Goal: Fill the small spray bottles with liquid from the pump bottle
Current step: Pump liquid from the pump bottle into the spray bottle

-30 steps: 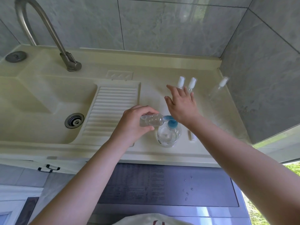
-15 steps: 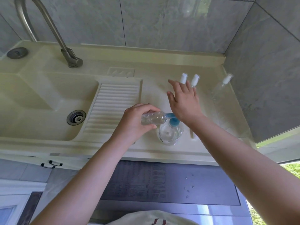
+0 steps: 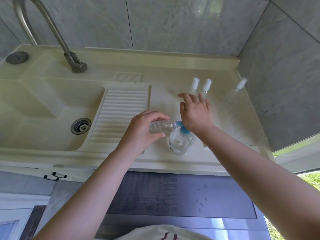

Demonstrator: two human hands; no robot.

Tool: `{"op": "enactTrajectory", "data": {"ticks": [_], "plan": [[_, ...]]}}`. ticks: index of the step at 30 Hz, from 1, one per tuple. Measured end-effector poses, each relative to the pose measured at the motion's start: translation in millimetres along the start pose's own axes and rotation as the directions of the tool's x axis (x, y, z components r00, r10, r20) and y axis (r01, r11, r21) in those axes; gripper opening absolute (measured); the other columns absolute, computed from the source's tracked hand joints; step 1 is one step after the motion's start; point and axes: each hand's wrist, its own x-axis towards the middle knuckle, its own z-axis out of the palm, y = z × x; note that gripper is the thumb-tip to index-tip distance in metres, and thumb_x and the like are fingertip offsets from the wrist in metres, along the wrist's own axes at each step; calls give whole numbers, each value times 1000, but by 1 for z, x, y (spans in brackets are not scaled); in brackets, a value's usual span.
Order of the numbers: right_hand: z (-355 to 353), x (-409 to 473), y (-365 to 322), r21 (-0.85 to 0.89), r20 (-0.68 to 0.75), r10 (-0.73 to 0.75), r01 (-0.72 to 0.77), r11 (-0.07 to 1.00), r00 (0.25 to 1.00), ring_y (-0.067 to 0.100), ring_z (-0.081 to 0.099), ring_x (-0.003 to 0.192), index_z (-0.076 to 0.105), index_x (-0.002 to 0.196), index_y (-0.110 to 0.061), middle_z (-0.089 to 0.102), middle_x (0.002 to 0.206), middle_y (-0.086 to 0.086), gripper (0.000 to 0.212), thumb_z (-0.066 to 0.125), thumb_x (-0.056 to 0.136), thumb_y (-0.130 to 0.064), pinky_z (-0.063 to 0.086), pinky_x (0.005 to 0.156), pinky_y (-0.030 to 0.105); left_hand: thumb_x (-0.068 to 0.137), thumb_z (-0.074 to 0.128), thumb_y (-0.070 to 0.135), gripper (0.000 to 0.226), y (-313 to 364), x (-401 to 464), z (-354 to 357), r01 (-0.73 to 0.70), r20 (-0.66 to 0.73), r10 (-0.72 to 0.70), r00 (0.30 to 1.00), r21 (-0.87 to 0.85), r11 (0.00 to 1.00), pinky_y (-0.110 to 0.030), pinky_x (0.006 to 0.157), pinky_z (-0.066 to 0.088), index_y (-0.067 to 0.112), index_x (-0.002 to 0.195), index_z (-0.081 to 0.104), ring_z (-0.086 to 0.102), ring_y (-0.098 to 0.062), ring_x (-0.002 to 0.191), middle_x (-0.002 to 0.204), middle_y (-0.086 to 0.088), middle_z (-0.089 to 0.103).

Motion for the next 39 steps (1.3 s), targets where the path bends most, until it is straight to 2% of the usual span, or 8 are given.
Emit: {"op": "enactTrajectory", "data": {"ticks": [2,6,10,19,22,25,29,39], "plan": [[1,0,-1,-28,25,28,-28,999,999,32,25,145,42,144,-29,45,151,-1,43,32,102,-31,19,118,51,65,88,8,50,-1,0,1,6,0,-6,1000,9,1000,1,81,36,30,107,73,58,7,92,98,15,63],[-8,3,0,-5,38,34,-34,999,999,32,15,150,34,150,-28,37,156,1,47,33,104,-38,10,122,50,65,88,8,49,1,0,2,0,1,0,1000,-17,1000,2,82,35,30,106,72,56,9,94,98,16,63],[-6,2,-2,-82,-1,-30,29,996,1000,34,16,149,36,149,-27,38,155,0,46,34,103,-32,10,121,52,65,88,7,49,1,0,1,4,-6,-5,1000,-22,1000,1,82,36,29,106,73,57,8,95,100,11,66],[-8,2,-3,-89,-7,7,-7,996,1000,33,10,152,31,151,-29,33,158,-1,49,33,104,-38,5,122,52,65,87,6,48,-2,-1,2,2,-10,-2,1000,-41,999,1,82,35,27,106,73,56,8,96,99,14,64],[-6,3,-2,-115,38,-7,11,993,999,34,9,151,30,151,-30,32,159,-1,48,32,103,-33,6,122,53,65,87,5,48,-3,-1,3,-1,-13,1,1000,-61,998,0,84,36,26,106,73,58,6,95,100,12,66],[-1,4,-2,-76,119,44,-35,996,992,34,10,151,30,152,-30,29,161,1,50,29,102,-30,6,121,53,66,87,6,48,-6,-1,5,0,-1,0,1000,-53,999,-1,85,37,26,107,72,59,6,96,101,12,67],[-5,3,-3,-81,56,40,-35,996,998,33,6,152,29,152,-30,28,161,2,49,32,103,-36,3,122,53,66,86,3,47,-5,-2,7,9,8,-8,1000,-83,996,0,86,37,21,108,71,57,9,97,101,14,66],[0,-3,-7,-23,60,30,-28,999,998,31,10,152,31,152,-32,19,164,6,48,33,104,-34,7,122,51,67,84,2,46,-8,0,12,10,33,-7,999,-95,995,0,86,37,22,105,69,58,7,96,101,16,65]]}}
